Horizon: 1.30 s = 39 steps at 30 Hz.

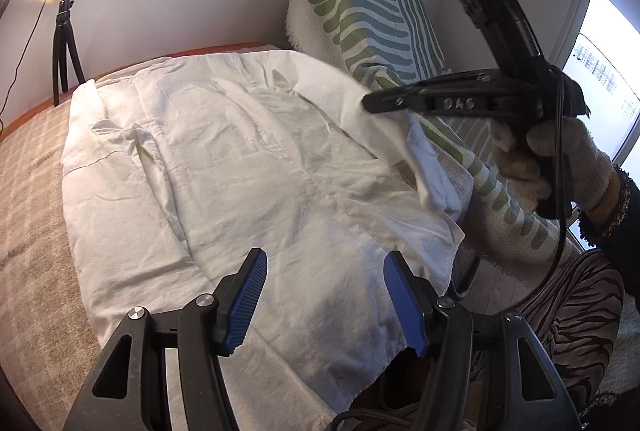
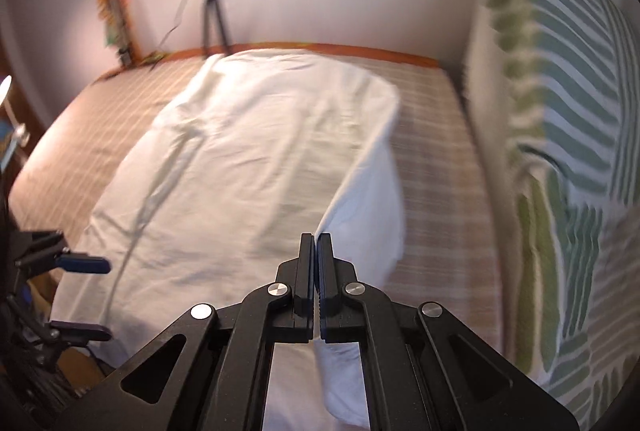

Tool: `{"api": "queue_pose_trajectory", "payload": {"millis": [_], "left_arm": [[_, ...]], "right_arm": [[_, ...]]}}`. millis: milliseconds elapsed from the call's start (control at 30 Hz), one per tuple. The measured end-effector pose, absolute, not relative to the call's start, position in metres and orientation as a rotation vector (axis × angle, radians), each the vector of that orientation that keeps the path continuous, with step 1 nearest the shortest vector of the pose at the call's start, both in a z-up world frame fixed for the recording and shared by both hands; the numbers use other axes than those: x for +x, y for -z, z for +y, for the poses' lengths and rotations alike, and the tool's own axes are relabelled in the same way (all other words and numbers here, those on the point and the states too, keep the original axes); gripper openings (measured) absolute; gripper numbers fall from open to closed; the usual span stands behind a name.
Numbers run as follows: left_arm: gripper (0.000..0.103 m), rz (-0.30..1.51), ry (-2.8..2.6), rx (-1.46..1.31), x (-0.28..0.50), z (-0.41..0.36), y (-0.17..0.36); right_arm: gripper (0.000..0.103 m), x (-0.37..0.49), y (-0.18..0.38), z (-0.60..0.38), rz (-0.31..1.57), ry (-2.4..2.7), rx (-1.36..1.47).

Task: Fold small clothes
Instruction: 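Fold the held sleeve across the shirt back and open the right gripper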

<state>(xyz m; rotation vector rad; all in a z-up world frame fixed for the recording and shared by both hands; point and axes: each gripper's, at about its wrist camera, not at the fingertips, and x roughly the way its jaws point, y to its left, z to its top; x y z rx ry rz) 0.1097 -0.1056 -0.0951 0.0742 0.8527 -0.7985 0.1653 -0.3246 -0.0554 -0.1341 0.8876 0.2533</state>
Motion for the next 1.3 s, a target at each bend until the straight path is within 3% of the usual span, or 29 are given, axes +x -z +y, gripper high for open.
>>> {"api": "queue_pose_trajectory", "payload": {"millis": [433, 633, 700, 833, 900, 967, 1267, 1300], "left_arm": [[0.062, 0.857, 0.745, 0.041, 0.108, -0.07, 0.099], [0.062, 0.84, 0.74, 0.033, 0.105, -0.065, 0.094], [0.062, 0.833, 0.745, 0.032, 0.104, -0.065, 0.092], [0.062, 0.827, 0.76, 0.043, 0.1, -0.07, 0.089], [0.062, 0.827, 0.769, 0.047, 0.099, -0.073, 0.088], [0.062, 0.826, 0.773, 0.052, 0.098, -0.077, 0.088], [0.062, 0.844, 0.773, 0.048, 0.095, -0.091, 0.094], [0.062, 0.847, 0.771, 0.047, 0.096, -0.092, 0.095]], "right_arm": [[0.005, 0.166, 0.115, -0.265, 1.042, -0.416, -0.216], [0.015, 0.15, 0.089, -0.287, 1.026, -0.491, -0.048], [0.023, 0.138, 0.075, -0.305, 0.984, -0.474, 0.01], [0.026, 0.119, 0.063, -0.347, 0.928, -0.346, 0.071], [0.049, 0.115, 0.069, -0.372, 0.937, -0.262, 0.099], [0.056, 0.116, 0.078, -0.393, 0.95, -0.2, 0.114], [0.054, 0.138, 0.13, -0.422, 1.087, -0.125, 0.094], [0.038, 0.138, 0.131, -0.419, 1.086, -0.145, 0.086]]}}
